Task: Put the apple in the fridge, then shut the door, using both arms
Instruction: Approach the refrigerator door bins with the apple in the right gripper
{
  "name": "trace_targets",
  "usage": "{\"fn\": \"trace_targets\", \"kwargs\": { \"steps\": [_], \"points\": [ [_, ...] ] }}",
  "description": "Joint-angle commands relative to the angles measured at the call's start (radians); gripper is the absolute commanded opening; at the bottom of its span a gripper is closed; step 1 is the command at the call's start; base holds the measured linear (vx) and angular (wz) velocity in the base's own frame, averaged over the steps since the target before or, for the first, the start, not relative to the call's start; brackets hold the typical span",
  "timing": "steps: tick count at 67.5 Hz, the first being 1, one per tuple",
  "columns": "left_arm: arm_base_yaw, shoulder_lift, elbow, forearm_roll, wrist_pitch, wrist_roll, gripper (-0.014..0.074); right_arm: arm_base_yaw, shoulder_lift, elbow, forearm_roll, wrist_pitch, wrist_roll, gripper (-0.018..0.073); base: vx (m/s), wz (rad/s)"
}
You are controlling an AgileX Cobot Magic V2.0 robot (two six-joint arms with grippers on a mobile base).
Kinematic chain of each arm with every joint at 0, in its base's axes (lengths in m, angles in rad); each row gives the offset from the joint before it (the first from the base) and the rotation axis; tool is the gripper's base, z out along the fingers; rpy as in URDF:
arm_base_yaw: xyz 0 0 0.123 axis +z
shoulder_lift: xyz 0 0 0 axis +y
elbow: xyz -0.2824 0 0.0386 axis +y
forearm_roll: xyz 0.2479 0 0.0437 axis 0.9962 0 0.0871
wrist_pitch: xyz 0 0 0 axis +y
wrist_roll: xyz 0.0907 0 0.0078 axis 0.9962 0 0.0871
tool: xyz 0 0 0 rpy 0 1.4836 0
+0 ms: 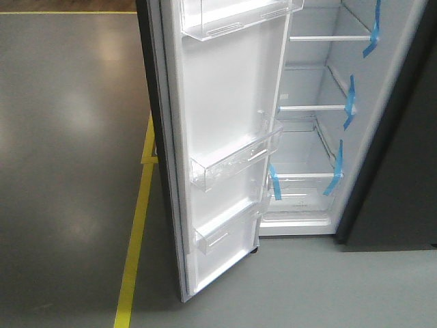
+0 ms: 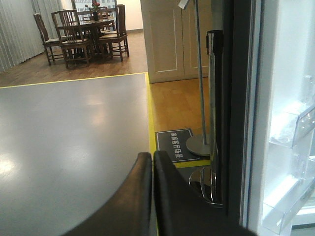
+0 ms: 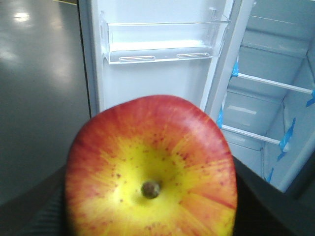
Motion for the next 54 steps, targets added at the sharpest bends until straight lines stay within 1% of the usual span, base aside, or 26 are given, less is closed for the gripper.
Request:
{"fn": "trace_targets", "kwargs": {
  "steps": [1, 54],
  "points": [
    [0.002, -0.016, 0.028, -0.005, -0.074, -0.010, -0.0006, 0.001, -0.004, -0.028, 0.021, -0.076, -0.008, 0.0043, 0.10, 0.00],
    [0.002, -0.016, 0.028, -0.005, -0.074, -0.010, -0.0006, 0.001, -0.004, -0.028, 0.021, -0.077, -0.008, 0.0043, 0.09, -0.02]
  ]
}}
